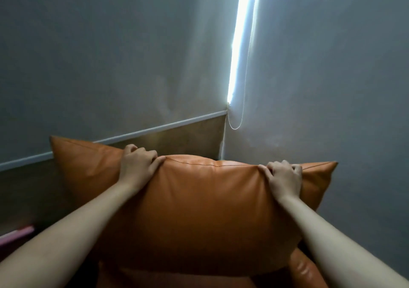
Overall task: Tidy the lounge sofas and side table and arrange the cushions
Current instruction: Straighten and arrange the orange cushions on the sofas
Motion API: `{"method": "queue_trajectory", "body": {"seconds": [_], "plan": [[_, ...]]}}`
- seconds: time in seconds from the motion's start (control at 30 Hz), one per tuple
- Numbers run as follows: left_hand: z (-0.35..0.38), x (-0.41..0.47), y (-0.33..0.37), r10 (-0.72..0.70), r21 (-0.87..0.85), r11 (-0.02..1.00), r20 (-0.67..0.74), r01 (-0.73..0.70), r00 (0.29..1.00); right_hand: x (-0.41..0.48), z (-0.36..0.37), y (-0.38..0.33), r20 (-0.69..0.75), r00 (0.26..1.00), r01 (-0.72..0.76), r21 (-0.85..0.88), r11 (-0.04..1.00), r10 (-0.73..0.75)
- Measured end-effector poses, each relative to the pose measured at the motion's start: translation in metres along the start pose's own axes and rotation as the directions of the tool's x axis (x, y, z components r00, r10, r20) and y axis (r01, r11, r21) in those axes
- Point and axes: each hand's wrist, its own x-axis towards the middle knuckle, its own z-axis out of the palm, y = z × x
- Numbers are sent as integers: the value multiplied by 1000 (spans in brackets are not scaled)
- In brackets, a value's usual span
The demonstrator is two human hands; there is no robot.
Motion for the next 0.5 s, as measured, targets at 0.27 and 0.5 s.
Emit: {"method": "queue_trajectory", "body": {"seconds": [0.27,0.5], "plan": [[-6,-2,-35,-179,100,980,40,174,983,63,32,-52,12,994,109,112,988,-111],[10,13,-45,-309,157,941,41,300,950,118,86,-80,21,977,201,219,955,-211]]}}
